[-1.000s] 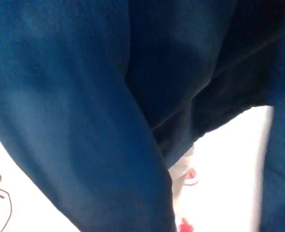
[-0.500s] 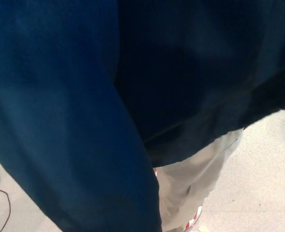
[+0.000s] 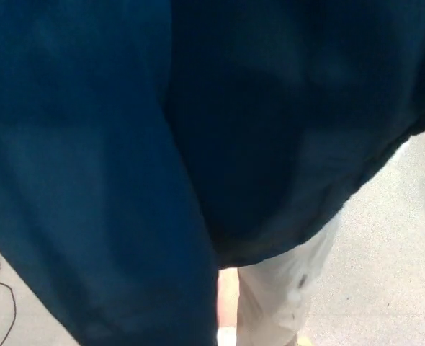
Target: A person hands a coat to the robot and the robot grabs it with both hands and holds it while the person wears the coat.
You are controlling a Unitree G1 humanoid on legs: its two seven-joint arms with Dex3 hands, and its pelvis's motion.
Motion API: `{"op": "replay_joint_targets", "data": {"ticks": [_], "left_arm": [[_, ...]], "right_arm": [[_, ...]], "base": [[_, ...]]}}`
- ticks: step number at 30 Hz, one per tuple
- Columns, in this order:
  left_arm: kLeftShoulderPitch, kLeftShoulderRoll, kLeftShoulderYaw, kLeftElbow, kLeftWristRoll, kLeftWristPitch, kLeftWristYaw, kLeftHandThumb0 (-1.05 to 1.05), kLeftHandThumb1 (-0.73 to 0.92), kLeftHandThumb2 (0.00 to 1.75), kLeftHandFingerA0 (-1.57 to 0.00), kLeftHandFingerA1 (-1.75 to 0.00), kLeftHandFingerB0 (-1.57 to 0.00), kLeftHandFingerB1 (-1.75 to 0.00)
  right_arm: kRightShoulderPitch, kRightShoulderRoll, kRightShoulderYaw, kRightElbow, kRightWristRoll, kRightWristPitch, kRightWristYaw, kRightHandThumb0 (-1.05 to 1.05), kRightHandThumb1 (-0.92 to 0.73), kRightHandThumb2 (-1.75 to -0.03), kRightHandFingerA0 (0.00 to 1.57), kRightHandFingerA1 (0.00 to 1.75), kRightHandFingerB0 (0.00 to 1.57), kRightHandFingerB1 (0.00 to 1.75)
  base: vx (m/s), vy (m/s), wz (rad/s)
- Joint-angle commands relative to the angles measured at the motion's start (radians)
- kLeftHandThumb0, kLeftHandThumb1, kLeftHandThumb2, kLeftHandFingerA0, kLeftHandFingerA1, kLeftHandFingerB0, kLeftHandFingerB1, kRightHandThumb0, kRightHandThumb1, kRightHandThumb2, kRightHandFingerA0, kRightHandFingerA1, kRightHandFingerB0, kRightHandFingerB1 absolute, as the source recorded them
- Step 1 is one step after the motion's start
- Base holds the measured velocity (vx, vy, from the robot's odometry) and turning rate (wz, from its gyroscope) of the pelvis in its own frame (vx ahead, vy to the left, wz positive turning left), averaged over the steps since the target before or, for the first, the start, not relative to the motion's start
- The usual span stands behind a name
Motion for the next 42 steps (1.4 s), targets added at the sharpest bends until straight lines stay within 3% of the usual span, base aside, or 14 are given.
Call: {"op": "replay_joint_targets", "data": {"ticks": [1, 42], "left_arm": [[-0.002, 0.055, 0.006, 0.017, 0.008, 0.061, -0.006, -0.49, 0.74, 0.63, -1.02, -1.75, -0.71, -1.73], [0.007, 0.077, 0.011, 0.013, 0.013, 0.010, -0.002, -0.50, 0.80, 0.65, -1.00, -1.75, -0.68, -1.69]], "right_arm": [[0.000, -0.026, -0.011, 0.004, 0.002, 0.050, -0.020, -0.51, -0.85, -0.68, 1.03, 1.75, 0.76, 1.69], [-0.005, -0.034, -0.022, 0.004, -0.004, 0.043, -0.006, -0.51, -0.86, -0.68, 1.04, 1.75, 0.75, 1.72]], "base": [[0.00, 0.000, 0.00], [0.00, 0.000, 0.00]]}}
